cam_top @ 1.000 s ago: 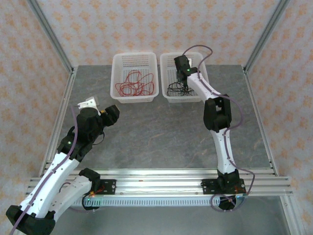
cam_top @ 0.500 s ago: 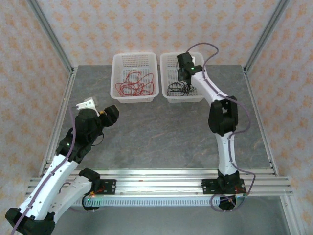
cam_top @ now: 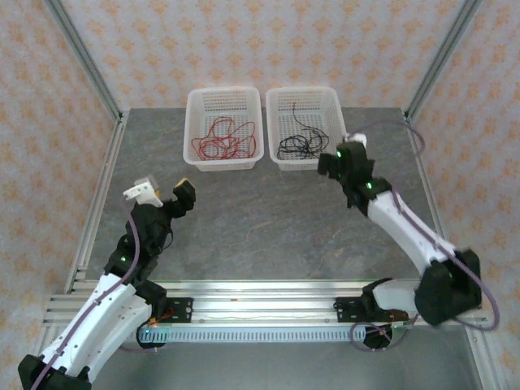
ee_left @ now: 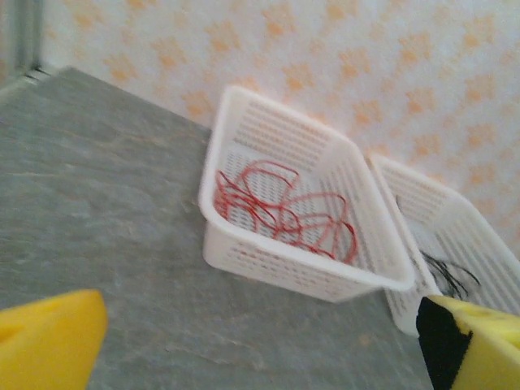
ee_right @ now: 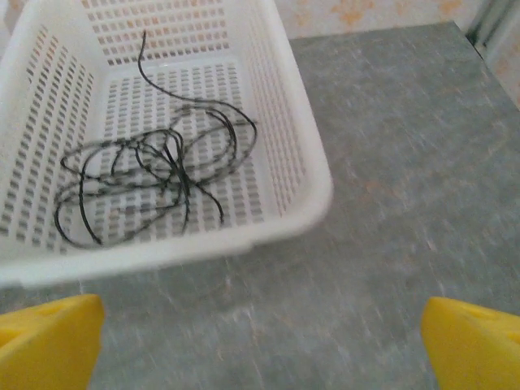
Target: Untangle the cables
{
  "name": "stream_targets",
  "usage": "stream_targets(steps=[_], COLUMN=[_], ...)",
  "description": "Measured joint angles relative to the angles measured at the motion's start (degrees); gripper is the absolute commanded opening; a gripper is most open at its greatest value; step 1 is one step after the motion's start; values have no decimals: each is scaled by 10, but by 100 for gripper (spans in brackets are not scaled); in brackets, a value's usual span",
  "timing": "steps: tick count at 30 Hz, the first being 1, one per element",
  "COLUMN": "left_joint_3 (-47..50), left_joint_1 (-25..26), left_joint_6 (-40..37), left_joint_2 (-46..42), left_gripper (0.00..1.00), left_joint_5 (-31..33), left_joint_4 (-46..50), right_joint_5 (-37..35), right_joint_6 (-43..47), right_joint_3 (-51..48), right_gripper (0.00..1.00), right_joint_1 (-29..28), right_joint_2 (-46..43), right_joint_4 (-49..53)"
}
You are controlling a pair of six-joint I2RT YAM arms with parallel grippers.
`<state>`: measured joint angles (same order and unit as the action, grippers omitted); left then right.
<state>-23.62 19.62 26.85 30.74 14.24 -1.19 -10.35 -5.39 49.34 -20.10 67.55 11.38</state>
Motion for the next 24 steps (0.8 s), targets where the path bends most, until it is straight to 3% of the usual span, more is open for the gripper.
stream_targets(steps=[5, 11, 19, 24], left_joint_3=[98, 233, 234, 233], left_joint_1=[-1, -10, -63, -78], left_joint_6=[-60, -212, -251, -278], left_joint_2=[9, 122, 380, 551], left_gripper=[99, 99, 99, 100], left_joint_5=[152, 262, 260, 227], left_joint_4=[-171, -459, -773, -860], right_joint_5=[-23, -57, -75, -71], right_joint_6=[3, 33, 68, 74], right_joint_3=[-188, -349, -422, -462], right_gripper=[100, 100, 100, 100], right_joint_1=[0, 0, 8, 29], right_joint_2=[-156, -220, -141, -70], right_joint_4=[-131, -319, -514, -629])
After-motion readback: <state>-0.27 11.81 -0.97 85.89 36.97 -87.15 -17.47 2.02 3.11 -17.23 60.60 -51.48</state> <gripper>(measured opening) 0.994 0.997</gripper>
